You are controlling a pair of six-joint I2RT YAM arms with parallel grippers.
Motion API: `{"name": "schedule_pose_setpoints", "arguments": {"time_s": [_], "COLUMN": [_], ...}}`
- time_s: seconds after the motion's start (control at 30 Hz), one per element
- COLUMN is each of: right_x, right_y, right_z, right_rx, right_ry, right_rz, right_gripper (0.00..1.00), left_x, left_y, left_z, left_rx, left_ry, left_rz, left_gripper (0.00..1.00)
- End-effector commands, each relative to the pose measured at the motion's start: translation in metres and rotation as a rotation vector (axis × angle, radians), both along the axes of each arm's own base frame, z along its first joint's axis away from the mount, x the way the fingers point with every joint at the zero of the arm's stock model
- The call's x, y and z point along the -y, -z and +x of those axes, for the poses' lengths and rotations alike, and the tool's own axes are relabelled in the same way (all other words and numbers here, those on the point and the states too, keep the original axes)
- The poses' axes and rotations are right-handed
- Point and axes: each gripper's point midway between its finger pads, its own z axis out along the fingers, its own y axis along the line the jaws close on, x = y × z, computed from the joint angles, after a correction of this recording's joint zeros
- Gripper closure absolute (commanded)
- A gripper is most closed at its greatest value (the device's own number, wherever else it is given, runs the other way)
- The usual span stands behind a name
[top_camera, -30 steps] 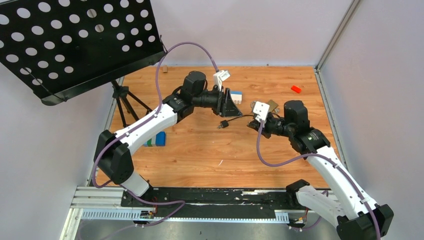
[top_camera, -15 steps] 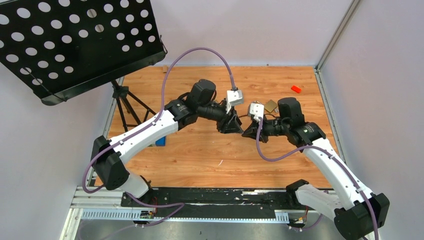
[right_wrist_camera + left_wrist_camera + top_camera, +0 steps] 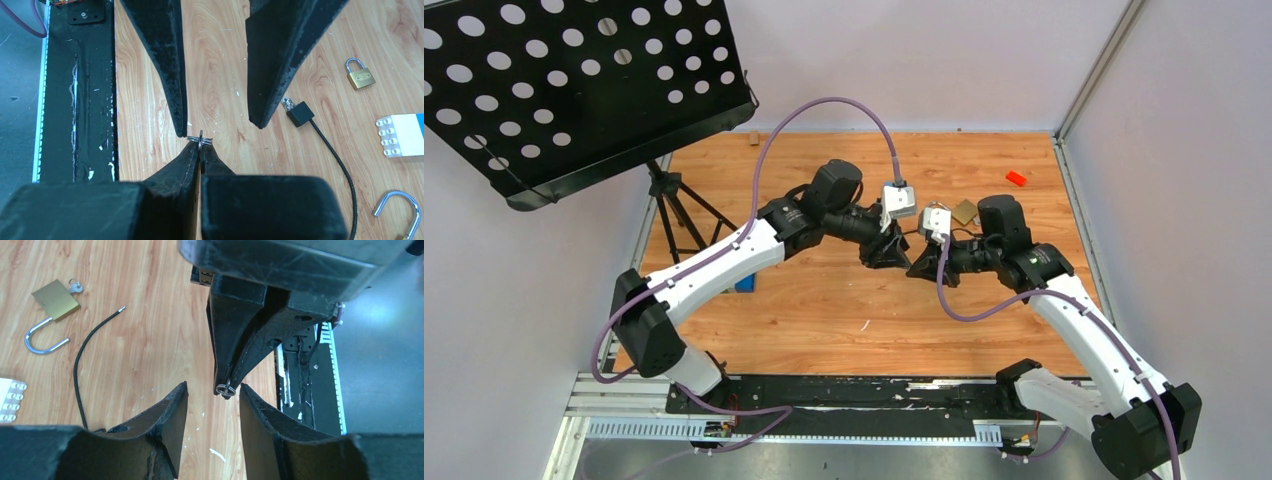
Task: Unlock with the key
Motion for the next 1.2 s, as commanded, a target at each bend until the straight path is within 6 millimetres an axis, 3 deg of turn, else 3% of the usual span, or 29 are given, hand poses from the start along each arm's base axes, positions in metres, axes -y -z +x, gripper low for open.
{"name": "schedule_pose_setpoints", "arguments": {"time_s": [0.0, 0.27, 0.8, 1.0, 1.17], "right_x": [-0.005, -0.004, -0.003, -0.001, 0.003], "right_y": [-0.013, -0.012, -0.015, -0.014, -0.011], "right_z": [0.000, 0.001, 0.003, 0.006, 0.011], "right_rx": [0.026, 0.034, 0.047, 0.061, 0.084], "right_ry": [-0.029, -0.019, -0.004, 0.018, 0.058], "right_rz": [0.037, 0.033, 0.037, 0.031, 0.017], "right_gripper": [1.00, 1.00, 0.99, 0.92, 0.72], "left_x": [0.011, 0.016, 0.018, 0.016, 0.012], "left_y": [-0.013, -0.004, 0.009, 0.014, 0.007], "left_z": [0.002, -0.005, -0.011, -0.014, -0.009], "left_rx": [0.035, 0.003, -0.034, -0.042, -0.019], "left_ry": [0.022, 0.041, 0.079, 0.087, 0.036], "left_rz": [-0.035, -0.030, -0.015, -0.013, -0.043], "left_gripper": [0.50, 0.55, 0.98, 1.00, 1.00]}}
